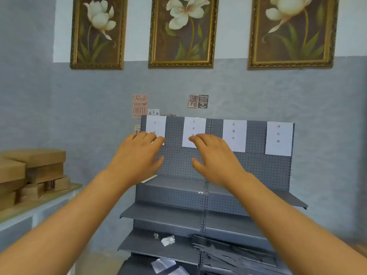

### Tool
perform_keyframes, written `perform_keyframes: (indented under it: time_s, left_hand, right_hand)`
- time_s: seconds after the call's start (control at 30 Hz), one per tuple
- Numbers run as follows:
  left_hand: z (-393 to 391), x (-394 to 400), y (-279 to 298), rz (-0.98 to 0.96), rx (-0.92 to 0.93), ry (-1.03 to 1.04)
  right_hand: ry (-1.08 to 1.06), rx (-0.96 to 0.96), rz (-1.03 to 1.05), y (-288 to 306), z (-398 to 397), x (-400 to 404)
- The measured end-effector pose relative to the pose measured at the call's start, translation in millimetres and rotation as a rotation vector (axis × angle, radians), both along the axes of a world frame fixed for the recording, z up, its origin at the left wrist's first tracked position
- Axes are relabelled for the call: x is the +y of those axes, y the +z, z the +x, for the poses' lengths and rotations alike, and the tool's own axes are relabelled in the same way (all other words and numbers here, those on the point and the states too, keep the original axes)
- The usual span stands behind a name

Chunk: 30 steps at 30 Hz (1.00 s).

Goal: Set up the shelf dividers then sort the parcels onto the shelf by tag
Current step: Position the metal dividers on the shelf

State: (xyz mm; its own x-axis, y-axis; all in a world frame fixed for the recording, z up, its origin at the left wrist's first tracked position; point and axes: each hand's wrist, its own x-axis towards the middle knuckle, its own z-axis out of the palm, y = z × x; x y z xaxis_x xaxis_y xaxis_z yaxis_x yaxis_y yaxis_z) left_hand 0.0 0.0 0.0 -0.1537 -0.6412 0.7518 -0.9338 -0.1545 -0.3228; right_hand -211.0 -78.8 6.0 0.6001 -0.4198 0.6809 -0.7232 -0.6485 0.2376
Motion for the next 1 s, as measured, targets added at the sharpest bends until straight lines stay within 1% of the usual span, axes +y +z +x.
perform_keyframes:
  time_s: [0.17,0.27,0.43,0.53,0.67,0.87,1.0]
  left_hand:
    - [67,-46,-4,-0.001,0.001,0.006]
    - [114,-77,5,-0.024,-0.008,0.024]
    - [174,-139,12,-0.003,-0.009,0.004]
    - [198,-178,-2,0.039,0.021,-0.011]
    - [226,-236,-27,0.116,0.014,0.004]
    - [271,-335,-64,0.208,0.026,0.066]
    - [300,-403,-71,0.237,0.036,0.109]
  right_hand:
    - [0.005,0.006,0.019,-4,64,-49]
    - [0.008,-0.003,0.001,5,107,-84]
    - [0.008,-0.038,0.017,7,164,-143]
    - [-0.004,-0.026,0.049,-4,190,-180]
    - [-0.029,0.001,0.117,-29,221,-237]
    - [-0.046,0.062,0.186,-69,264,-344]
    - [-0.017,0.085,0.198,-79,294,-421]
